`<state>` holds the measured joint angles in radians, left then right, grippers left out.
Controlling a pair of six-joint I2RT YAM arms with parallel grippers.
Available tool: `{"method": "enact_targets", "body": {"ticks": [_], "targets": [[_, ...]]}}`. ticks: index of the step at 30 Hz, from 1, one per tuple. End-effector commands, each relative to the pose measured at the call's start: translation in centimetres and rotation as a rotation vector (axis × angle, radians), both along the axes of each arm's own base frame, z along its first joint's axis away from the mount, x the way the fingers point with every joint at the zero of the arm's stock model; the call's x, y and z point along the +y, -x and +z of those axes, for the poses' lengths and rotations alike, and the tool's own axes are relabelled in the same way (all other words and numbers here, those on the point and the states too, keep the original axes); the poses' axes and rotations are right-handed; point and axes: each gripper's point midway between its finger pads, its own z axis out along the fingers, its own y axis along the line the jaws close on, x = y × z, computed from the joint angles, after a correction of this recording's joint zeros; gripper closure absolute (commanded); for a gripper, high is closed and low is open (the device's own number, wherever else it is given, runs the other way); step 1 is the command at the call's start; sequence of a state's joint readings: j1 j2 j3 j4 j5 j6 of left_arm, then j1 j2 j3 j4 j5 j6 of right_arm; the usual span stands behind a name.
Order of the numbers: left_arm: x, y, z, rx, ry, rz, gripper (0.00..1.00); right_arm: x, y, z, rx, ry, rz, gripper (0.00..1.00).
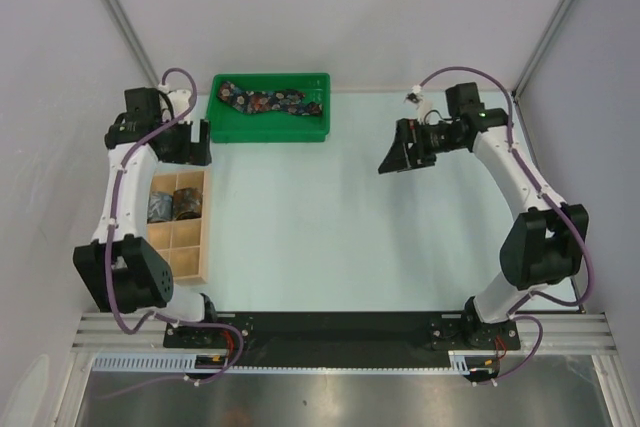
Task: Roll the ties
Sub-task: Reset both arms
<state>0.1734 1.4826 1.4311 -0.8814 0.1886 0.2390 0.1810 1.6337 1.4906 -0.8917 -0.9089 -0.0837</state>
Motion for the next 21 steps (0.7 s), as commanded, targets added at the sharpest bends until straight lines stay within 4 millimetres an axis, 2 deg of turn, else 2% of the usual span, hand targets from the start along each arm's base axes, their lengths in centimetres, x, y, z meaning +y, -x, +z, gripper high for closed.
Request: {"method": "enact_targets", "body": {"ticks": [1, 2, 3, 4, 5, 6, 7, 8, 9, 12, 13, 14, 15, 16, 18, 19, 21], "targets": [[-4.1, 0.1, 3.6, -0.088, -0.009, -0.133, 0.01, -3.8, -1.7, 2.4, -0.128, 0.017, -0.107, 0.00], [-5.0, 0.2, 4.0, -0.100, -0.002, -0.154, 0.01, -5.4, -2.1, 2.7, -0.139, 0.020, -0.151, 0.00], [-6.6, 0.2, 4.2, -0.109, 0.021, -0.191, 0.00, -6.0, -2.3, 2.8, -0.149, 0.022, -0.170, 0.00], [-7.2, 0.3, 4.8, -0.131, 0.048, -0.205, 0.00, -7.1, -2.6, 3.0, -0.158, 0.024, -0.205, 0.00], [-8.9, 0.4, 5.0, -0.145, 0.078, -0.248, 0.00, -8.4, -2.8, 2.6, -0.152, 0.027, -0.246, 0.00], [-10.7, 0.7, 5.4, -0.158, 0.125, -0.281, 0.01, -9.1, -2.8, 3.0, -0.176, 0.026, -0.270, 0.00], [-11.5, 0.7, 5.7, -0.192, 0.134, -0.301, 0.00, -9.7, -2.8, 3.1, -0.183, 0.029, -0.288, 0.00], [-12.3, 0.8, 5.6, -0.202, 0.145, -0.309, 0.01, -10.7, -2.6, 2.3, -0.162, 0.028, -0.319, 0.00], [-13.6, 1.1, 5.6, -0.211, 0.166, -0.331, 0.00, -11.1, -2.3, 2.7, -0.182, 0.026, -0.332, 0.00], [-15.5, 1.9, 4.6, -0.229, 0.175, -0.376, 0.00, -12.4, -1.2, 1.3, -0.180, 0.053, -0.369, 0.00], [-15.9, 2.2, 3.2, -0.213, 0.172, -0.384, 0.00, -12.5, -0.8, 0.6, -0.173, 0.065, -0.371, 0.00], [-16.1, 2.6, 3.0, -0.220, 0.174, -0.387, 0.00, -12.7, -0.5, 0.1, -0.169, 0.078, -0.374, 0.00], [-16.3, 2.9, 2.5, -0.215, 0.178, -0.389, 0.00, -12.7, 0.2, -1.6, -0.140, 0.100, -0.375, 0.00], [-16.5, 3.4, 1.2, -0.199, 0.190, -0.396, 0.00, -12.7, 0.6, -2.0, -0.145, 0.112, -0.377, 0.00], [-16.5, 4.0, 0.6, -0.196, 0.194, -0.404, 0.01, -12.6, 1.5, -3.9, -0.109, 0.124, -0.374, 0.00], [-16.2, 4.3, -0.1, -0.185, 0.184, -0.396, 0.00, -12.6, 1.8, -4.3, -0.103, 0.128, -0.375, 0.00], [-15.8, 4.6, -0.4, -0.171, 0.169, -0.387, 0.01, -12.6, 2.0, -4.8, -0.096, 0.137, -0.377, 0.00]]}}
